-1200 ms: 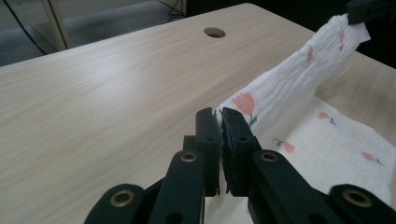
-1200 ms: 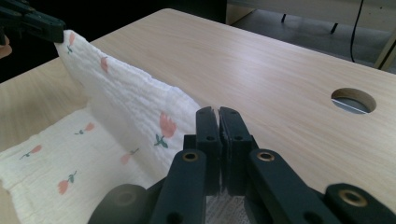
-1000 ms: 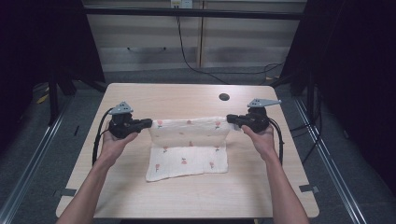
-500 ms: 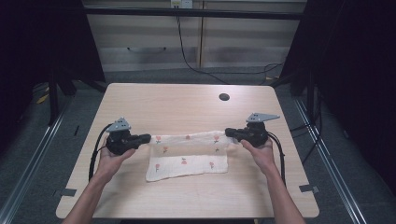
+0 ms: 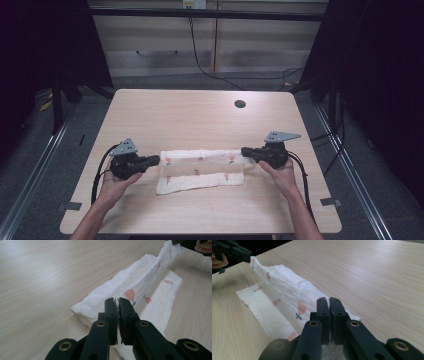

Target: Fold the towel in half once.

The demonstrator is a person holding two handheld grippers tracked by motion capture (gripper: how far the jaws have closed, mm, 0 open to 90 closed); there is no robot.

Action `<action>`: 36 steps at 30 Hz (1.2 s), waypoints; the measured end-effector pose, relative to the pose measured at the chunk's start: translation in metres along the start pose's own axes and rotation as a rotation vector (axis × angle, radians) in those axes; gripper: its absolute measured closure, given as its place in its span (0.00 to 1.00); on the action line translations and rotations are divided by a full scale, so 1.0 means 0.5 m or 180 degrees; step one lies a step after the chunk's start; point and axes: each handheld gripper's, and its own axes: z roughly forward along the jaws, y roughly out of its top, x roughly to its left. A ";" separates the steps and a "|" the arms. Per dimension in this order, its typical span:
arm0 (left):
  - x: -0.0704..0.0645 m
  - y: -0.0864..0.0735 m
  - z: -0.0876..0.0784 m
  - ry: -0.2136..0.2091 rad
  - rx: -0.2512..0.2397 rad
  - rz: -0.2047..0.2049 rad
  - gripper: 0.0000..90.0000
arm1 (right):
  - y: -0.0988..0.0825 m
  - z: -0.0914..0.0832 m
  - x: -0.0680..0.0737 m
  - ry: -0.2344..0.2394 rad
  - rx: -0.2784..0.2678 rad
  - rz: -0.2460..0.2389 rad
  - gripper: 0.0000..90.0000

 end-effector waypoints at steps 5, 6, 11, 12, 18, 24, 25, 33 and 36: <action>-0.010 -0.016 0.005 -0.0009 0.0093 0.0038 0.95 | -0.009 -0.001 0.002 -0.0019 0.0054 -0.0011 0.97; -0.011 -0.020 0.008 -0.0011 0.0119 0.0048 0.96 | -0.012 0.000 0.003 -0.0026 0.0089 -0.0025 0.97; -0.024 -0.033 0.028 -0.0072 0.0307 0.0105 0.95 | -0.025 0.004 0.009 -0.0007 0.0186 -0.0038 0.97; -0.025 -0.033 0.028 -0.0080 0.0309 0.0091 0.95 | -0.026 0.004 0.010 0.0001 0.0196 -0.0028 0.97; -0.030 -0.047 0.029 -0.0118 0.0375 0.0061 0.94 | -0.040 -0.006 0.021 0.0072 0.0289 -0.0030 0.96; -0.039 -0.062 0.036 -0.0133 0.0493 0.0106 0.94 | -0.068 -0.003 0.041 0.0109 0.0441 -0.0015 0.95; -0.039 -0.064 0.035 -0.0156 0.0478 0.0080 0.93 | -0.072 -0.005 0.045 0.0120 0.0458 -0.0006 0.95; -0.041 -0.063 0.018 -0.0227 0.0437 0.0039 0.82 | -0.080 -0.020 0.054 0.0078 0.0466 -0.0023 0.87; -0.038 -0.061 0.008 -0.0237 0.0389 -0.0027 0.78 | -0.079 -0.025 0.053 0.0066 0.0429 0.0024 0.84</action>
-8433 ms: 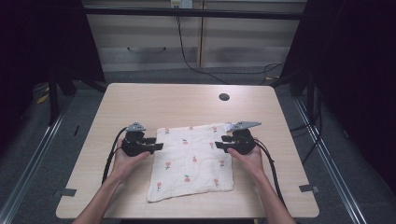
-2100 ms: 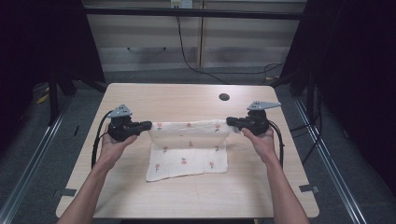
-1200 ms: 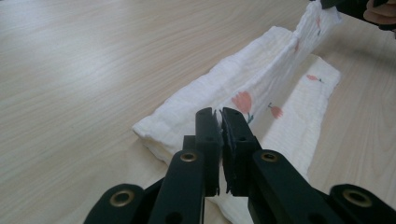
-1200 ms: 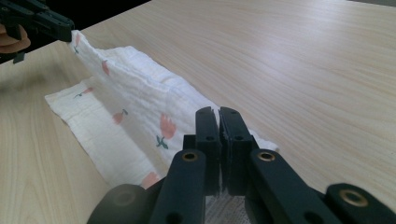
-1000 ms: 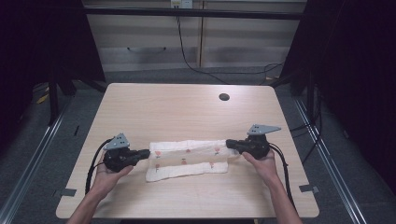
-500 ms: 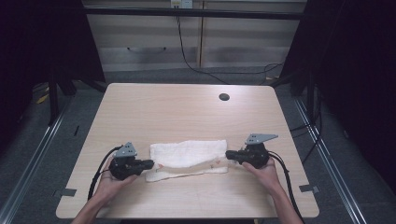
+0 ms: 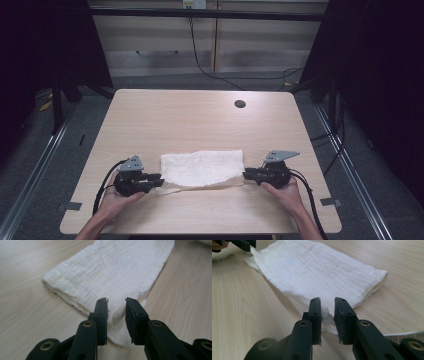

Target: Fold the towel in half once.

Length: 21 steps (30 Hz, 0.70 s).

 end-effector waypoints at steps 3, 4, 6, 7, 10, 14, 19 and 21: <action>0.005 0.002 -0.003 0.0030 -0.0053 -0.0052 0.78 | 0.001 -0.005 0.003 0.0003 0.0007 0.0008 0.82; 0.007 0.003 -0.004 0.0010 -0.0059 -0.0057 0.78 | 0.000 -0.005 0.004 0.0006 0.0012 0.0007 0.80; 0.009 0.007 -0.002 0.0026 -0.0082 -0.0068 0.76 | 0.000 -0.008 0.008 -0.0006 0.0037 0.0031 0.77; 0.010 0.009 -0.001 0.0045 -0.0085 -0.0065 0.76 | 0.001 -0.010 0.011 -0.0004 0.0018 0.0018 0.76; 0.013 0.016 0.006 0.0051 -0.0073 -0.0061 0.76 | 0.008 -0.019 0.012 -0.0006 -0.0088 0.0039 0.75; 0.024 0.021 0.018 0.0102 -0.0068 -0.0110 0.75 | 0.019 -0.021 0.007 -0.0090 -0.0121 0.0034 0.75; 0.046 0.037 0.027 0.0198 -0.0050 -0.0145 0.76 | 0.039 0.003 -0.014 -0.0149 -0.0124 0.0043 0.78; 0.055 0.046 0.033 0.0213 -0.0068 -0.0162 0.76 | 0.051 0.017 -0.020 -0.0212 -0.0070 -0.0008 0.78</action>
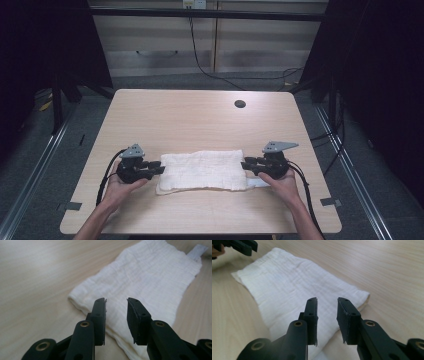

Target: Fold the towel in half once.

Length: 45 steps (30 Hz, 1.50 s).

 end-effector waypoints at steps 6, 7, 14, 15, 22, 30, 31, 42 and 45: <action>0.028 0.012 0.021 0.0093 0.0004 -0.0088 0.79 | 0.022 0.043 -0.025 -0.0106 0.0019 0.0065 0.76; 0.032 0.014 0.022 0.0090 0.0039 -0.0074 0.78 | 0.023 0.048 -0.027 -0.0115 0.0023 0.0079 0.76; 0.054 0.018 0.019 0.0112 -0.0019 -0.0111 0.76 | 0.040 0.078 -0.050 -0.0278 0.0164 0.0018 0.77; 0.057 0.017 0.020 0.0116 -0.0026 -0.0146 0.76 | 0.042 0.082 -0.055 -0.0298 0.0170 0.0022 0.76; 0.075 0.014 0.016 0.0175 -0.0072 -0.0234 0.75 | 0.039 0.107 -0.090 -0.0239 0.0292 0.0154 0.68; 0.081 0.024 0.025 0.0183 -0.0024 -0.0154 0.71 | 0.034 0.124 -0.083 -0.0244 0.0373 0.0006 0.71; 0.080 0.026 0.026 0.0183 -0.0037 -0.0151 0.70 | 0.034 0.126 -0.085 -0.0217 0.0375 0.0023 0.71; 0.089 0.032 0.043 0.0201 0.0033 -0.0197 0.58 | 0.024 0.131 -0.091 -0.0114 0.0352 0.0120 0.91; 0.083 0.038 0.056 0.0149 0.0020 -0.0155 0.59 | 0.021 0.131 -0.092 -0.0051 0.0337 0.0152 0.97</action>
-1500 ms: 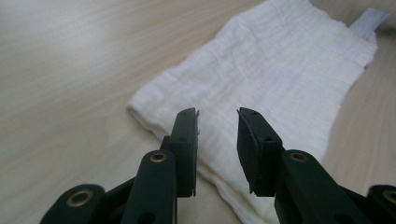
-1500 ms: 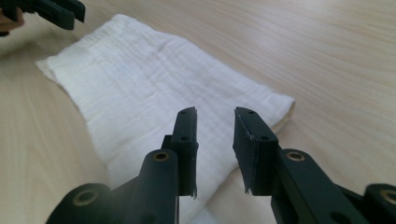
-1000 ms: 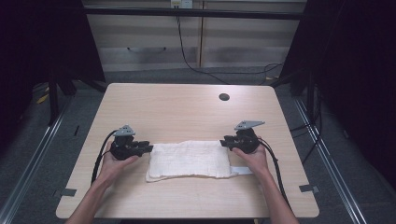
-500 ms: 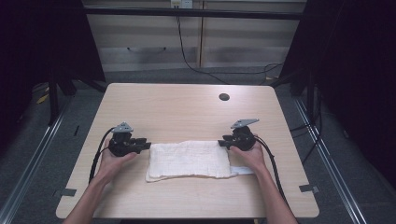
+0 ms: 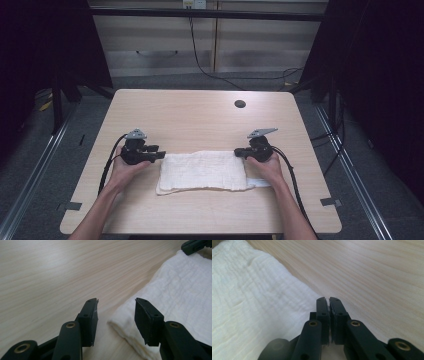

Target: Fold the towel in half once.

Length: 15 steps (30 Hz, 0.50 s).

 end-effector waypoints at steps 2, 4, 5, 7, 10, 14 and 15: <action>-0.001 -0.001 0.009 -0.0020 0.0052 0.0026 0.59 | -0.001 0.000 0.000 0.0014 0.0003 0.0001 0.98; 0.001 -0.004 0.018 0.0005 0.0091 0.0036 0.59 | 0.000 -0.001 0.000 0.0019 0.0012 0.0001 0.98; 0.003 -0.006 0.022 -0.0028 0.0114 0.0018 0.60 | -0.001 -0.001 0.000 0.0024 0.0013 0.0013 0.98; 0.004 -0.009 0.029 -0.0017 0.0180 0.0052 0.61 | -0.001 -0.001 0.000 0.0026 0.0002 0.0025 0.98; 0.003 -0.011 0.029 -0.0020 0.0211 0.0077 0.63 | -0.002 -0.001 -0.001 0.0033 -0.0003 0.0029 0.98; -0.007 -0.014 0.028 -0.0006 0.0239 0.0203 0.69 | -0.002 -0.002 0.000 0.0027 -0.0004 0.0044 0.98; -0.009 -0.014 0.027 -0.0009 0.0261 0.0235 0.71 | -0.002 -0.001 0.000 0.0021 -0.0008 0.0043 0.98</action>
